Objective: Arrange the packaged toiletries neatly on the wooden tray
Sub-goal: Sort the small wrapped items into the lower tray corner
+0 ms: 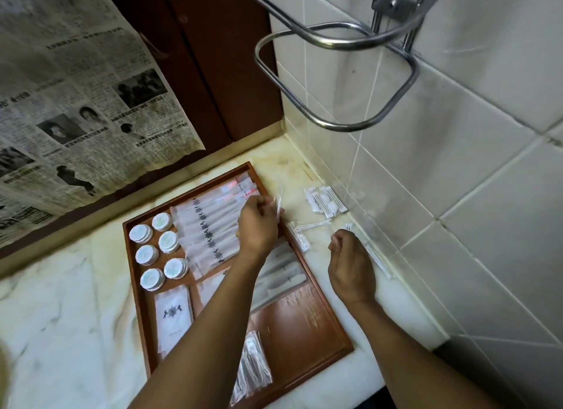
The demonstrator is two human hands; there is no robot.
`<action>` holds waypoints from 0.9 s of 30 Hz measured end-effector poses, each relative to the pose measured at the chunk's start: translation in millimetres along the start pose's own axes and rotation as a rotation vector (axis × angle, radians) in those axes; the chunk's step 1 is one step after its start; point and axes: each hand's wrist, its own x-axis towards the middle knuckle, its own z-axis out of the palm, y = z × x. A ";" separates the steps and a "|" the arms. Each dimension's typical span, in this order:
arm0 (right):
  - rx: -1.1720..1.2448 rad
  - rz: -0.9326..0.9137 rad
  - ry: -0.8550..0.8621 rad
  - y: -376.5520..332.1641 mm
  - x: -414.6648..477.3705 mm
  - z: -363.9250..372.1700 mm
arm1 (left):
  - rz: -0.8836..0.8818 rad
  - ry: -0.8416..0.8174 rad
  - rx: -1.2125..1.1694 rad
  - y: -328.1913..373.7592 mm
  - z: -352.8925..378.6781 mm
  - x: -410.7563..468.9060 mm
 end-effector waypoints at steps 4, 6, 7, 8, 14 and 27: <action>0.004 0.007 -0.016 -4.4 0.3 -4.6 | -0.111 -0.055 -0.252 0.4 -17.5 -32.2; 0.023 0.016 -0.022 -8.1 0.6 -8.6 | -0.124 -0.024 -0.281 -0.7 -26.2 -45.9; 0.032 0.020 -0.030 -9.7 0.4 -10.4 | -0.133 -0.003 -0.306 1.3 -31.4 -54.5; 0.041 0.025 -0.042 -10.7 0.6 -12.6 | -0.145 0.013 -0.346 2.7 -36.9 -63.1; 0.005 0.200 -0.301 -32.6 28.9 -33.6 | -0.175 0.036 -0.359 -11.0 -61.3 -99.1; 0.349 0.004 -0.120 -99.3 -14.0 -83.8 | -0.159 -0.100 -0.389 -12.7 -92.1 -156.9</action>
